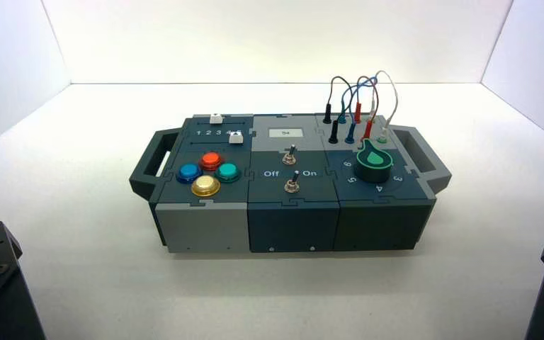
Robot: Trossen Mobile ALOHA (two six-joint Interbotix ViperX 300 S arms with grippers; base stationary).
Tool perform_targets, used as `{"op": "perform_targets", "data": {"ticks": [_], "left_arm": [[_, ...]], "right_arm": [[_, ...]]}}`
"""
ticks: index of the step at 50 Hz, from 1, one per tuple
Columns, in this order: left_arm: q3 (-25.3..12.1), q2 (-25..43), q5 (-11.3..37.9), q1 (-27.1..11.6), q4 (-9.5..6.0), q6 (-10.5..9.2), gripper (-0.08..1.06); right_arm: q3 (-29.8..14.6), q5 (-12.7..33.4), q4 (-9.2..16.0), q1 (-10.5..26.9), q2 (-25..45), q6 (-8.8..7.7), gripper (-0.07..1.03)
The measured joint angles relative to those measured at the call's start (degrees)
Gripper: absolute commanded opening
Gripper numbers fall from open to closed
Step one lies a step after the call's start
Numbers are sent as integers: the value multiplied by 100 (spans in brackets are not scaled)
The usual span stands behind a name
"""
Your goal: Move the top slider to position 5.
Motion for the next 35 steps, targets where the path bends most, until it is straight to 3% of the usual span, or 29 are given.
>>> {"op": "perform_targets", "data": {"ticks": [22, 31, 35], "left_arm": [[9, 0, 0, -9, -9, 0, -3], [0, 9, 0, -9, -9, 0, -3], [9, 35, 0, -9, -9, 0, -3]], "right_arm": [[-9, 0, 88, 79, 79, -18, -2], [-193, -18, 299, 633, 782, -26, -2], [-343, -114, 519, 1028, 1310, -18, -2]]}}
